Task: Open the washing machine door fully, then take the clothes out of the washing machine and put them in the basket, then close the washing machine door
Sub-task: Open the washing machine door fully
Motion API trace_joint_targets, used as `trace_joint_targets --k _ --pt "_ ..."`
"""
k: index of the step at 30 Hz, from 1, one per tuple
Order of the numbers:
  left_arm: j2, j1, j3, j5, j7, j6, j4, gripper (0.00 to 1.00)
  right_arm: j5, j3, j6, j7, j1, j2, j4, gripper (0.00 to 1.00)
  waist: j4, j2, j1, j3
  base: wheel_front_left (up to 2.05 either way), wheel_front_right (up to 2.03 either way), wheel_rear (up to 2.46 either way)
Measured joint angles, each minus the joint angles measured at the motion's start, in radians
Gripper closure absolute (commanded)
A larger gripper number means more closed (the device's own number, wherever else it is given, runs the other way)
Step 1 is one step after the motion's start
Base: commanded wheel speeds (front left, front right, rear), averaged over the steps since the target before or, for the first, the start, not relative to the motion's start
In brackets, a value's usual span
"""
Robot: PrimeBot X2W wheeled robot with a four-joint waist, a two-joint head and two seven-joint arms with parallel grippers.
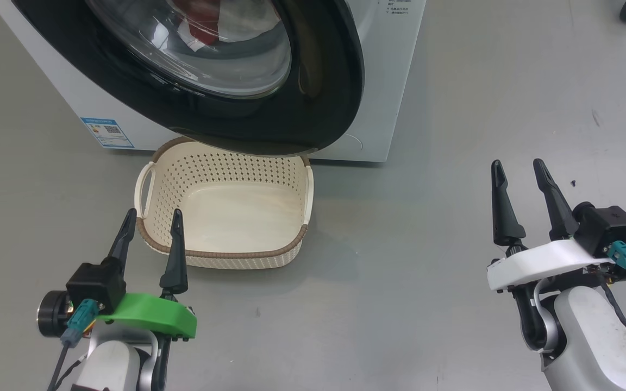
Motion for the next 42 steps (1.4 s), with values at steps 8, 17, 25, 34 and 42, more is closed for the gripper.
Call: trace_joint_targets --k 8,17,25,34,42 --pt "0.000 0.000 0.000 0.000 0.000 0.000 0.000 0.00 -0.009 -0.009 0.008 0.000 0.007 0.009 -0.004 0.00 0.001 0.0000 0.0000 0.000 0.00 0.00 0.00" --pt "0.000 0.000 0.000 0.000 0.000 0.000 0.000 0.00 -0.018 -0.020 0.016 0.000 0.016 0.016 -0.007 0.00 0.004 0.0000 0.0000 -0.001 0.00 0.00 0.00" --pt "0.000 0.000 0.000 0.000 0.000 0.000 0.000 0.00 -0.027 -0.032 0.017 0.000 0.017 0.018 -0.014 0.00 0.006 0.0000 0.0000 0.001 0.00 0.00 0.00" --pt "0.000 0.000 -0.018 0.000 0.000 -0.009 -0.001 0.00 -0.056 -0.038 0.026 0.000 0.013 -0.002 -0.027 0.00 0.015 0.0000 0.0000 0.014 0.00 0.00 0.00" --pt "0.000 -0.001 -0.035 0.000 0.000 -0.010 -0.005 0.00 -0.082 -0.024 0.045 0.000 -0.060 -0.043 -0.030 0.00 0.033 0.0000 0.0000 0.040 0.00 0.00 0.00"
